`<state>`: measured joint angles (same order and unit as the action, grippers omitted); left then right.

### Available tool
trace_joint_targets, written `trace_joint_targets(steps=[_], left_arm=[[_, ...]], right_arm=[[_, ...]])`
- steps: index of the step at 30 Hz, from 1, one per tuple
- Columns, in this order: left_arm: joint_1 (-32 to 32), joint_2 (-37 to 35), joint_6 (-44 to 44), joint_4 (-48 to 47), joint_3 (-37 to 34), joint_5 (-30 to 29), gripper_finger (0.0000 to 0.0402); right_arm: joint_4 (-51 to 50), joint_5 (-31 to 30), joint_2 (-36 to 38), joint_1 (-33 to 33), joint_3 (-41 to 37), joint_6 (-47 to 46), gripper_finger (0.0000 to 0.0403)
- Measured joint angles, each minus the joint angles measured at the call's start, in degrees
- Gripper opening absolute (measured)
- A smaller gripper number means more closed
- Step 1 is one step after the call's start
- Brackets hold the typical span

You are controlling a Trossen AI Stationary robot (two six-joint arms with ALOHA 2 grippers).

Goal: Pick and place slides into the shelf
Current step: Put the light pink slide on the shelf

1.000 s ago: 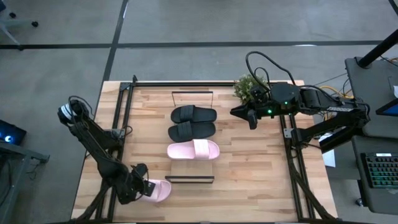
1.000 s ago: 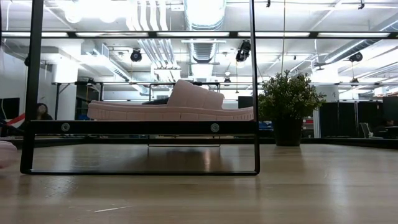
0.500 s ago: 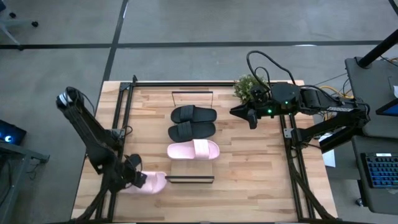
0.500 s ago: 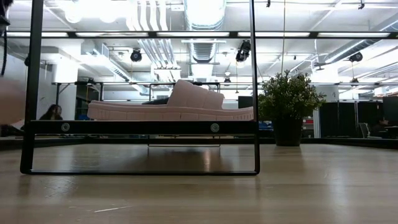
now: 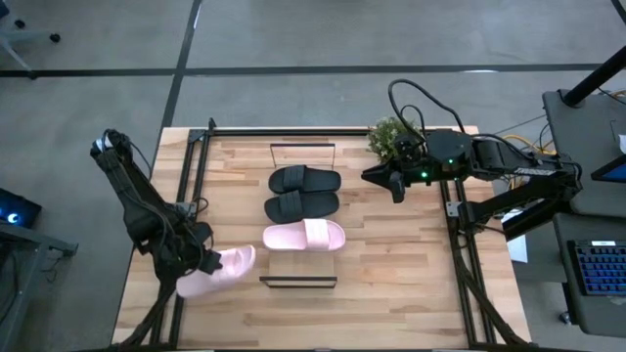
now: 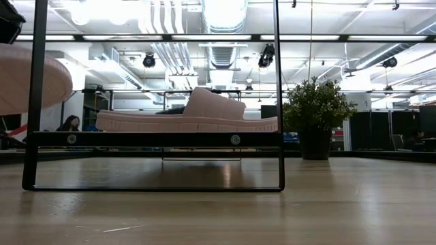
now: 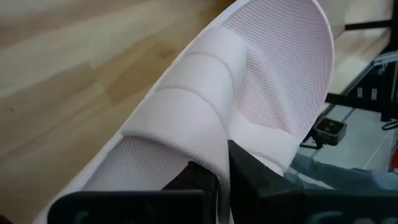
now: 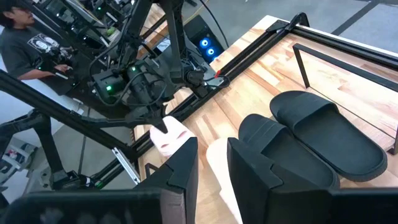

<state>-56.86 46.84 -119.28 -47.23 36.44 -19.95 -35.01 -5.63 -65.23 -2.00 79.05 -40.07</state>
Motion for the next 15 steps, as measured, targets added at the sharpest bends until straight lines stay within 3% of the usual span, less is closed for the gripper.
trace_joint_targets(steps=[10, 15], left_arm=[[0.17, 0.74, -0.24, -0.17, -0.04, -3.52, 0.0000], [0.31, 0.63, 0.02, 1.54, -0.03, -9.15, 0.0000]], right_arm=[[0.11, 0.00, 0.00, -0.02, 0.00, 0.00, 0.0070], [0.16, 0.00, 0.00, -0.02, 0.00, -0.10, 0.0076]])
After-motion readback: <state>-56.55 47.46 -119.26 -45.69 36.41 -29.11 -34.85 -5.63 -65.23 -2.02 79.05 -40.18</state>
